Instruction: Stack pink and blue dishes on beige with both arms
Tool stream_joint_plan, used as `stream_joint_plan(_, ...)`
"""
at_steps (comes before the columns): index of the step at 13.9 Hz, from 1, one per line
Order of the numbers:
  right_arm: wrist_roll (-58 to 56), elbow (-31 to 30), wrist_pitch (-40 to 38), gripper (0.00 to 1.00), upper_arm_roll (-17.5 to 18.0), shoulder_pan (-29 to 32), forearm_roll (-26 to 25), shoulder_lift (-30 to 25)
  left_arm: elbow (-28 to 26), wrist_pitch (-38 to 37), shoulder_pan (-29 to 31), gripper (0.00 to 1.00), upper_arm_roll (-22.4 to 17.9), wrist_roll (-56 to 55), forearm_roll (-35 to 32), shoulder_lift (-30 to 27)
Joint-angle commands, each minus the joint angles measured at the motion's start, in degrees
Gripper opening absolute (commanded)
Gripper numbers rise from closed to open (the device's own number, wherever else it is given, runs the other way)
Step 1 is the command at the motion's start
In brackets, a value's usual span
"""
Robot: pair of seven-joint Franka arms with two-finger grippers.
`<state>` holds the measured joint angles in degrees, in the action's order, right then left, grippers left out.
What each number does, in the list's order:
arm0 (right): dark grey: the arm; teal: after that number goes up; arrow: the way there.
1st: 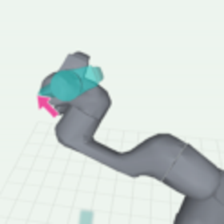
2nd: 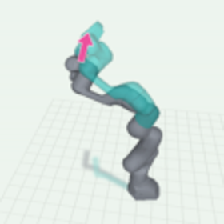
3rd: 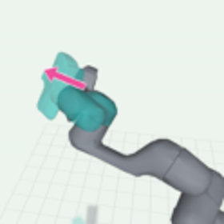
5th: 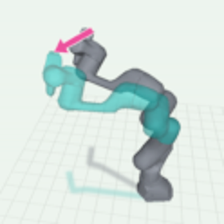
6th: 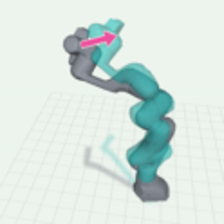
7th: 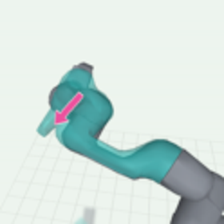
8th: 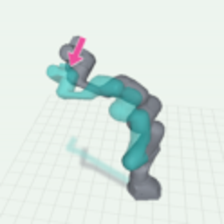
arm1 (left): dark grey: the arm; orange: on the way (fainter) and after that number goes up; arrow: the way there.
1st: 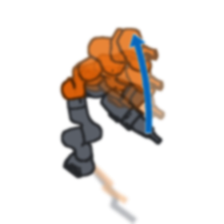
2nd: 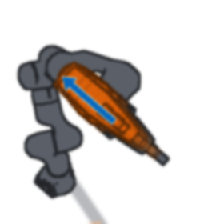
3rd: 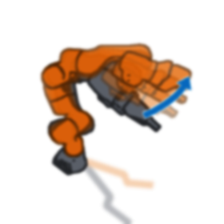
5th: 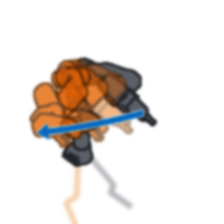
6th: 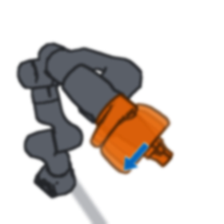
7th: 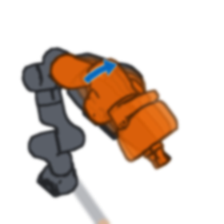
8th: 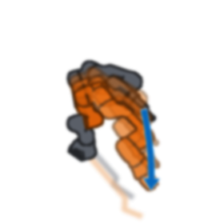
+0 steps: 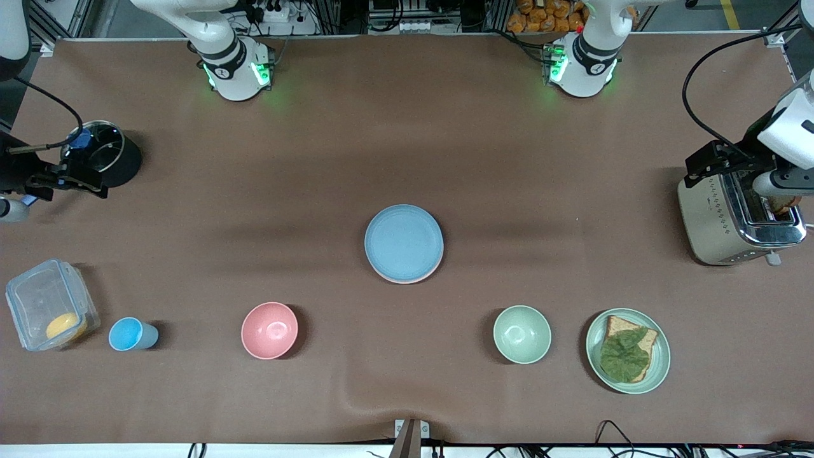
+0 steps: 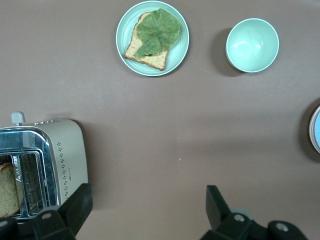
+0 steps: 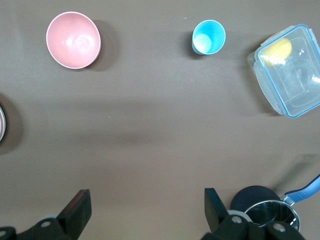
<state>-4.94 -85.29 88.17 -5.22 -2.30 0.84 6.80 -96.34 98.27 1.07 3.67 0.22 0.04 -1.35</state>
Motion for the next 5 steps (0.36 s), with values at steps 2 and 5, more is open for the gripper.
stream_joint_plan(2, 0.28, -1.46, 0.43, 1.0, 1.44, 1.34, -1.11, -1.09, 1.42, -0.97, 0.51, 1.0, 0.28, 1.27, 0.49, 0.56)
stream_joint_plan(5, 0.28, -1.37, 0.25, 1.0, 1.44, 1.16, -1.2, -1.09, 1.42, -0.97, 0.51, 1.0, 0.28, 1.18, 0.49, 0.56)
